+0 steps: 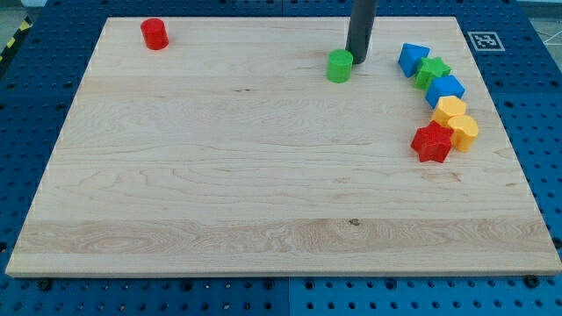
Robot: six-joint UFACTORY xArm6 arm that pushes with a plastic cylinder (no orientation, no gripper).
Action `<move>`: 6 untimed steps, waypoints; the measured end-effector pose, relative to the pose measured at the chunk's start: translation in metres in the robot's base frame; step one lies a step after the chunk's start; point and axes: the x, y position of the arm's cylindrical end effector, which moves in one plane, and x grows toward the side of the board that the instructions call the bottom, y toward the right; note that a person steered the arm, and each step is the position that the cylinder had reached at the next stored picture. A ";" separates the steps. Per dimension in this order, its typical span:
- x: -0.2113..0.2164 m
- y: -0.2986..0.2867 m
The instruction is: Slide the green circle a bit up
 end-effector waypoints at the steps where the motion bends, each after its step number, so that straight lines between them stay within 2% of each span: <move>1: 0.016 -0.013; 2: 0.013 -0.053; 3: 0.023 -0.039; 4: 0.058 0.002; 5: 0.085 -0.003; 6: 0.086 -0.056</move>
